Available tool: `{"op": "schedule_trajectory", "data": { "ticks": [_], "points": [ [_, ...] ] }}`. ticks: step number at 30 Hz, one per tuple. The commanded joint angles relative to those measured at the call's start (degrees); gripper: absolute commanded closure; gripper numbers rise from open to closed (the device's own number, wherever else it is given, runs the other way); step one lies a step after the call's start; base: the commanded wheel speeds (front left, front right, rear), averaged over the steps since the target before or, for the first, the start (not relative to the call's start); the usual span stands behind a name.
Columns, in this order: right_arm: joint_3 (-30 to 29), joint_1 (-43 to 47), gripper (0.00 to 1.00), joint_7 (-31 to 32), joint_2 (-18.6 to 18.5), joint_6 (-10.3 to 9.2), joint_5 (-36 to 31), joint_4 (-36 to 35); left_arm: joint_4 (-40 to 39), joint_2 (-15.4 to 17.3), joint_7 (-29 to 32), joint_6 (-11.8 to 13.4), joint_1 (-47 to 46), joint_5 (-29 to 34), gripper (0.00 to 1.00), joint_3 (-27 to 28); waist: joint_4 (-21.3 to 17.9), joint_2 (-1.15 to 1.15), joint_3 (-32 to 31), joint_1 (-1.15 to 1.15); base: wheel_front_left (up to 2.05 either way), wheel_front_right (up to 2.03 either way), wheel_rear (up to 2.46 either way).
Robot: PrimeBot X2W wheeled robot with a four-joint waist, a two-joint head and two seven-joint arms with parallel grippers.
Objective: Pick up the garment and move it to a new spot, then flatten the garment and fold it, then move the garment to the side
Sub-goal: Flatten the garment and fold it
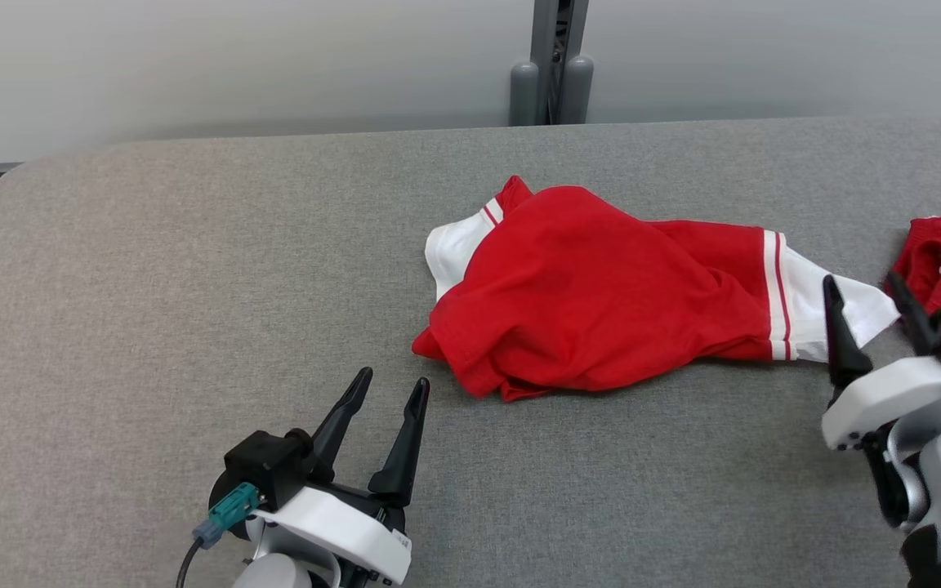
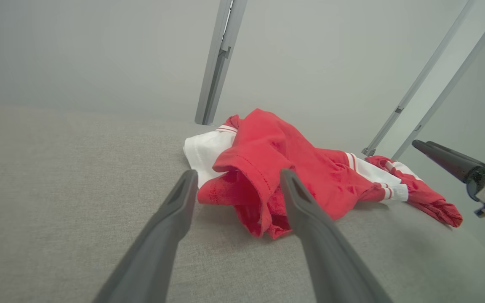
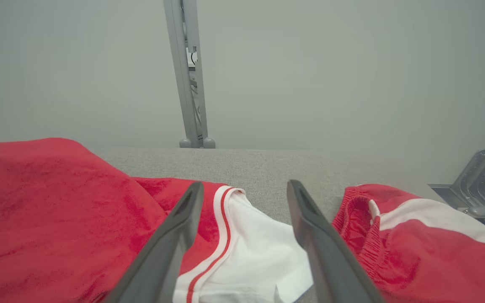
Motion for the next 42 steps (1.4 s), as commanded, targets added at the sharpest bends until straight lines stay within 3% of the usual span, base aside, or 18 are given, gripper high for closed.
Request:
{"op": "schedule_trajectory", "data": {
  "ticks": [1, 11, 18, 22, 28, 35, 42],
  "points": [
    [0.9, 2.8, 0.0, -0.3, 0.8, 0.02, 0.7, -2.3, 0.3, 0.3, -0.2, -0.1, 0.4, 0.2, 0.0, -0.1, -0.7, 0.0, -0.2, 0.0, 0.0, 0.0, 0.0],
    [0.5, 11.7, 0.0, -0.3, 3.7, 0.02, 0.6, -8.8, 1.0, 0.3, -0.2, -0.1, 0.5, -0.3, 0.0, 0.1, -2.6, 0.0, 0.1, 0.0, 0.0, 0.0, 0.0],
    [0.3, 11.2, 0.0, -0.4, 5.2, 0.02, -0.2, -10.7, 3.8, 0.2, -0.2, -0.1, -0.7, -0.5, 0.0, -1.9, -4.1, 0.0, 1.3, 0.0, 0.0, 0.0, 0.0],
    [-0.1, 11.1, 0.0, -0.4, 5.8, 0.01, -0.2, -11.5, 10.1, 0.3, -0.2, -0.1, -2.9, -1.6, 0.0, -5.6, -5.0, 0.0, 2.5, 0.0, 0.0, 0.0, 0.0],
    [-0.3, 10.8, 0.0, -0.4, 6.4, 0.02, -0.2, -11.9, 16.0, 0.3, -0.2, -0.1, -6.9, -4.2, 0.0, -6.8, -6.0, 0.0, 4.0, 0.0, 0.0, 0.0, 0.0],
    [-0.6, 10.3, 0.0, -0.4, 7.0, 0.02, -0.5, -11.9, 17.5, 0.3, -0.2, -0.1, -11.1, -8.2, 0.0, -10.6, -7.1, 0.0, 5.5, 0.0, 0.0, 0.0, 0.0],
    [-0.8, 9.9, 0.0, -0.4, 7.5, 0.02, -0.7, -11.9, 18.6, 0.3, -0.2, -0.1, -14.0, -9.7, 0.0, -10.6, -7.6, 0.0, 6.8, 0.0, 0.0, 0.0, 0.0]
  ]
}}
